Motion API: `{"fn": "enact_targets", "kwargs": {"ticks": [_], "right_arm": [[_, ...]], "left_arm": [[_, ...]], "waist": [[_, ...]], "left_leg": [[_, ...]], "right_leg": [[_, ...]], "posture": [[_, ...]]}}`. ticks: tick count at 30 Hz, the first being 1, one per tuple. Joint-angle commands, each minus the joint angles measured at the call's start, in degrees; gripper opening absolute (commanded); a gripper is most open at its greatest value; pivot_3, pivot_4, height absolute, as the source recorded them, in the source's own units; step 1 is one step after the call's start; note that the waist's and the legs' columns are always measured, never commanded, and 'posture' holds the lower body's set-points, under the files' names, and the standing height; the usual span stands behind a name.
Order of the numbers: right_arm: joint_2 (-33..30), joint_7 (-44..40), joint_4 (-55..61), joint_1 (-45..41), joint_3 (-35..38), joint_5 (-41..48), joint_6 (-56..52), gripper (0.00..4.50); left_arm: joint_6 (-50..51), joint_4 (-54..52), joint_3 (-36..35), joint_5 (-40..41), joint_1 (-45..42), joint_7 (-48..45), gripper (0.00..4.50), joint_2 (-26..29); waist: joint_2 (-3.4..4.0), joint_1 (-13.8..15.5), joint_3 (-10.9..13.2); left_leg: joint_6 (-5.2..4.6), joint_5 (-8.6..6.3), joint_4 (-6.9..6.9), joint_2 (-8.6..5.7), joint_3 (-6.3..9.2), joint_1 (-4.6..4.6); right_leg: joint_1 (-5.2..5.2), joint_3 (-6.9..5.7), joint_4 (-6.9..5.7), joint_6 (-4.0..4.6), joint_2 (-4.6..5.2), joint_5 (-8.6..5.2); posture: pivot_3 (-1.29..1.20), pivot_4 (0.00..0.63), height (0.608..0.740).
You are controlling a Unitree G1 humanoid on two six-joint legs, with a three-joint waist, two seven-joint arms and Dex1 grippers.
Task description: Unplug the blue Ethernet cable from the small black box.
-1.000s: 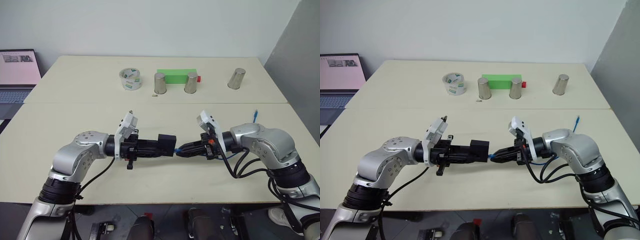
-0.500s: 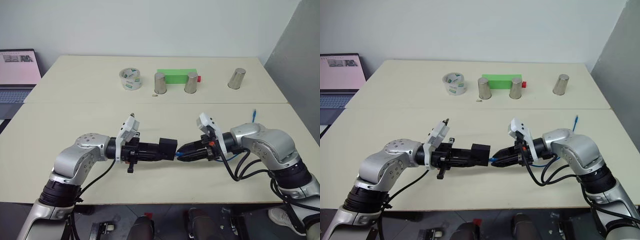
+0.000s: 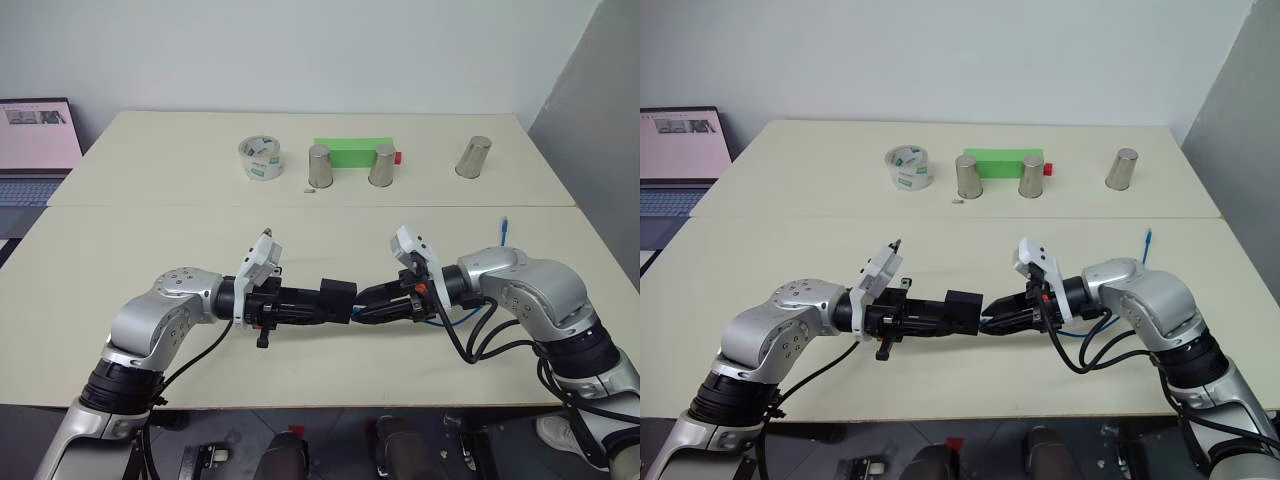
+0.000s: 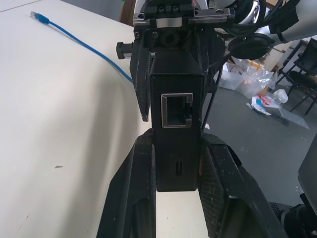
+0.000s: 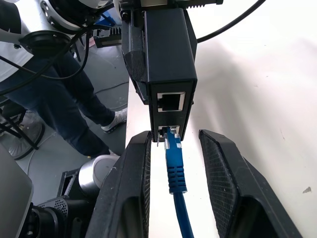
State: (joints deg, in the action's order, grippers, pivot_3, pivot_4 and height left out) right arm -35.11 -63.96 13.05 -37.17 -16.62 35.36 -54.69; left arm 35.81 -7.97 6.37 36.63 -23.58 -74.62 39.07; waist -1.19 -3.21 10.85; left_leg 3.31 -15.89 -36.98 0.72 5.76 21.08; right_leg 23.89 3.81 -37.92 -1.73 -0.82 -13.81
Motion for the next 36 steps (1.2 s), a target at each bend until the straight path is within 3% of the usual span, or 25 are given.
{"fn": "enact_targets", "kwargs": {"ticks": [1,6,19,30,36], "right_arm": [[-0.39,-0.81,0.76,-0.58,0.45,0.12,0.71,1.13],[-1.43,-2.45,0.81,-0.47,-0.28,-0.68,1.66,0.06],[-2.04,-3.47,0.27,-0.97,-1.13,-2.28,2.60,0.06],[-6.29,-4.64,-4.70,-0.23,-1.27,-7.40,7.21,0.05],[3.28,13.56,-22.95,-4.60,2.34,-19.47,22.67,0.05]], "left_arm": [[-0.87,-1.03,-0.65,0.20,-0.33,-0.56,0.77,-0.02],[-1.02,-0.75,-0.77,0.13,-0.39,-0.72,0.77,0.07],[-0.79,-1.06,-0.47,0.07,-0.12,-1.44,0.77,0.45],[-2.64,1.21,-2.87,-2.70,1.43,-1.30,0.77,5.22],[-3.39,1.29,-5.40,-3.80,3.46,3.99,0.77,4.01]], "waist": [[0.00,0.00,0.00],[0.00,0.00,0.00],[0.00,0.00,0.00],[0.00,0.00,0.00],[-0.02,-0.33,0.02]], "left_leg": [[0.00,0.00,0.00,0.00,0.00,0.00],[0.00,0.00,0.00,0.00,0.00,0.01],[0.00,0.00,-0.01,0.00,0.00,0.10],[0.00,0.00,-0.01,0.00,-0.02,0.17],[0.00,0.00,-0.04,0.03,-0.14,0.15]], "right_leg": [[0.00,0.00,0.00,0.00,0.00,0.00],[0.01,0.00,0.00,0.00,0.00,0.00],[0.11,0.00,-0.03,0.00,0.00,0.00],[0.20,0.01,-0.03,0.00,0.00,0.00],[0.22,0.11,-0.08,-0.04,-0.01,0.04]], "posture": [[0.00,0.150,0.740],[0.00,0.150,0.740],[0.00,0.150,0.740],[0.00,0.150,0.740],[0.00,0.150,0.740]]}}
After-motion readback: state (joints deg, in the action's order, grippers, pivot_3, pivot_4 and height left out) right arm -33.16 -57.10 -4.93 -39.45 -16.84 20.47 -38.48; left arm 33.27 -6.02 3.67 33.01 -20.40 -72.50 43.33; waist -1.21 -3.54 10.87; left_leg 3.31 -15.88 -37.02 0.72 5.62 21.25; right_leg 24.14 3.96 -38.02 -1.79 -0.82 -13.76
